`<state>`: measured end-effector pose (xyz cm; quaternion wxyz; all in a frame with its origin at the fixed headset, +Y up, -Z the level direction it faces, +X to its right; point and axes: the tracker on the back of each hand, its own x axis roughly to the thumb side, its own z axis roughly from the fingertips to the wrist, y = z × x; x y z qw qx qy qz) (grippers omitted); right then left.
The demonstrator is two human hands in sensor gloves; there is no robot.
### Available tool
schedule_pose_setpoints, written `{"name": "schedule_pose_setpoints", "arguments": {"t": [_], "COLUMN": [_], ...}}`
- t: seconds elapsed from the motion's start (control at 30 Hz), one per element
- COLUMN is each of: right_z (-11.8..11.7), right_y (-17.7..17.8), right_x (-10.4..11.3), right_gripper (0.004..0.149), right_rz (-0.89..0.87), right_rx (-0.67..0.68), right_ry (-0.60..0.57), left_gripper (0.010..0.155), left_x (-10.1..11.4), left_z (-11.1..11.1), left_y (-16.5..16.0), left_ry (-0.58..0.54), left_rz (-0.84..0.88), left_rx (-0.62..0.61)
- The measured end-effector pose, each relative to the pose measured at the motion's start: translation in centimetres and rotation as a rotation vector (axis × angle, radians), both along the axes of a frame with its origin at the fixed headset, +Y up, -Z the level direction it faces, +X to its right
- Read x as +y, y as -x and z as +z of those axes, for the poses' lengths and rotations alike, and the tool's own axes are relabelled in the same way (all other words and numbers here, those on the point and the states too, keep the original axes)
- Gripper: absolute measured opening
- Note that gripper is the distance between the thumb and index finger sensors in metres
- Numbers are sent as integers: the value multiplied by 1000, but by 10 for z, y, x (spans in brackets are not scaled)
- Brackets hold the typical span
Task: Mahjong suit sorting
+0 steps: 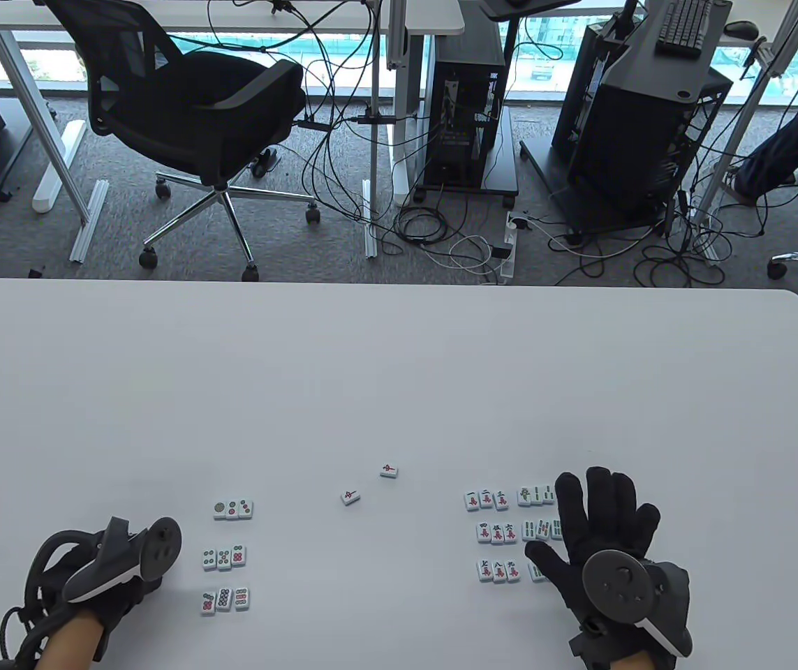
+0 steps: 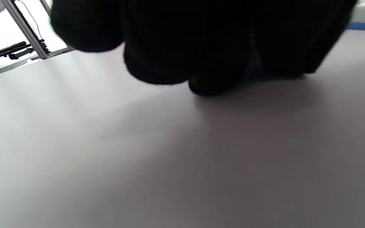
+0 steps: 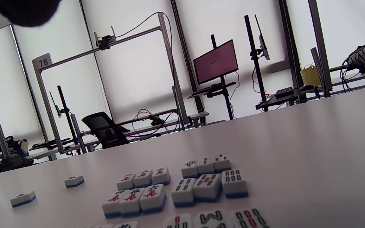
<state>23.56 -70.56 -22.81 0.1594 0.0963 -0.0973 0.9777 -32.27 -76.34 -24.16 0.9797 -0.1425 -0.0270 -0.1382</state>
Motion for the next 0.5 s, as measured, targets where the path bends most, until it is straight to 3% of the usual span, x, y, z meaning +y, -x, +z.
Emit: {"name": "schedule_pose_setpoints", "arguments": {"t": [0.1,0.27,0.5], "right_z": [0,0,-1], "right_y": [0,-1,0], "right_x": [0,1,0], "right_gripper": [85,85,84], "right_rz": [3,-18,-19], "right_rx": [-1,0,7], "right_ry": [1,1,1], "left_gripper": [68,66,62], "left_x": [5,30,53], "left_z": [-1,-13,-51], "left_y": [-1,-12,-94], "left_ry": [45,17,-97], "left_rz": [-32,-18,80], "left_rx": [15,31,-148]}}
